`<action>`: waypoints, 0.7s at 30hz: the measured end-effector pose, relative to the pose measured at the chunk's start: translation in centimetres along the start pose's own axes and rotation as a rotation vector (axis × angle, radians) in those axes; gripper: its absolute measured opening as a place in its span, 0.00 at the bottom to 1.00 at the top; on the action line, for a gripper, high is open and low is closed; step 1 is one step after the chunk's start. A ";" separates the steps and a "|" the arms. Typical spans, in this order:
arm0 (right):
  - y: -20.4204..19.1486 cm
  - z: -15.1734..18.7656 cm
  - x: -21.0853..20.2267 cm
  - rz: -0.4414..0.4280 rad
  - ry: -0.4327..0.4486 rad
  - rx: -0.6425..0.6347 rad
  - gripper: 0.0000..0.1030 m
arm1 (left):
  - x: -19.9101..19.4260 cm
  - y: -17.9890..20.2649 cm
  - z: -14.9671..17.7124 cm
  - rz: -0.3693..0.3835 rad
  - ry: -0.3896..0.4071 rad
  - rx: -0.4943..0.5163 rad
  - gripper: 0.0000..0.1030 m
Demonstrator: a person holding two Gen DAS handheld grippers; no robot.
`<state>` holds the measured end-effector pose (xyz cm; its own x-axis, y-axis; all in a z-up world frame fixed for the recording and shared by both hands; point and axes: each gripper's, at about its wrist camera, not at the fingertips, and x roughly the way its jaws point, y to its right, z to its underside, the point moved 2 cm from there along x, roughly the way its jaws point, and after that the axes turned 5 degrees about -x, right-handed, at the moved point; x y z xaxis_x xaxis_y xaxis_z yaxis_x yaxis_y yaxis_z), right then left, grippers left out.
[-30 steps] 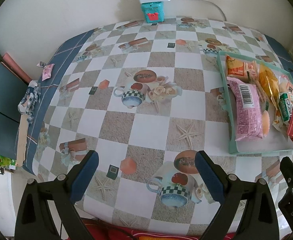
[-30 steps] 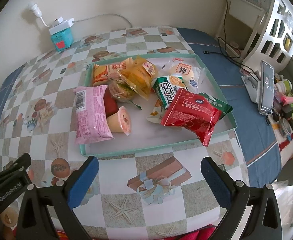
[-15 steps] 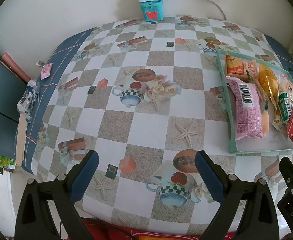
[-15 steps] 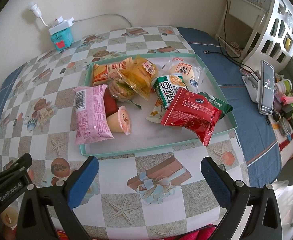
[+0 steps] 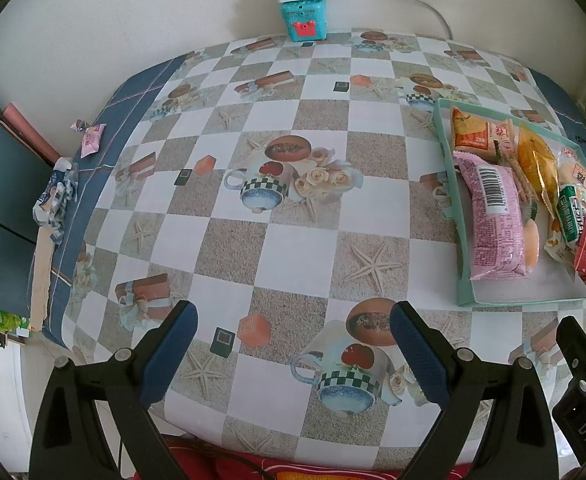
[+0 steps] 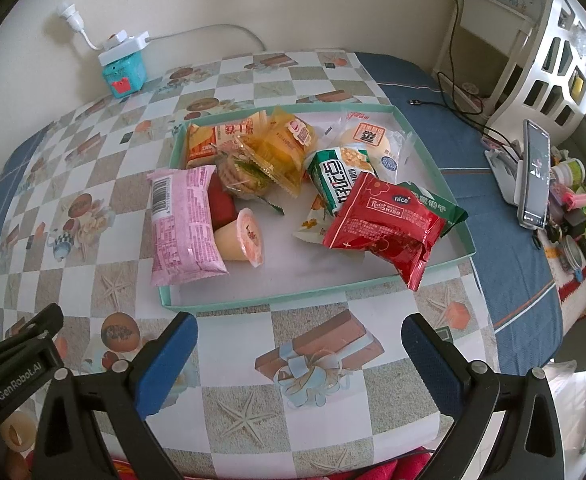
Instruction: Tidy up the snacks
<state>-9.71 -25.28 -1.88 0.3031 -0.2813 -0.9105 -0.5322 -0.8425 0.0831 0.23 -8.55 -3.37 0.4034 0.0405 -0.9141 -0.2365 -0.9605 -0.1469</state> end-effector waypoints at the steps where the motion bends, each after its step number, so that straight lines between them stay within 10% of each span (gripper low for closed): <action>1: 0.0 0.0 0.0 0.000 -0.002 -0.001 1.00 | 0.1 0.0 0.0 0.000 -0.001 -0.001 0.94; 21: 0.0 0.1 0.2 -0.001 -0.005 -0.004 1.00 | -0.2 -0.3 -0.1 0.006 0.013 -0.011 0.94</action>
<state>-9.69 -25.28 -2.04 0.2996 -0.2780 -0.9127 -0.5290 -0.8445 0.0836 0.24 -8.33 -3.09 0.4133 0.0314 -0.9101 -0.2292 -0.9636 -0.1373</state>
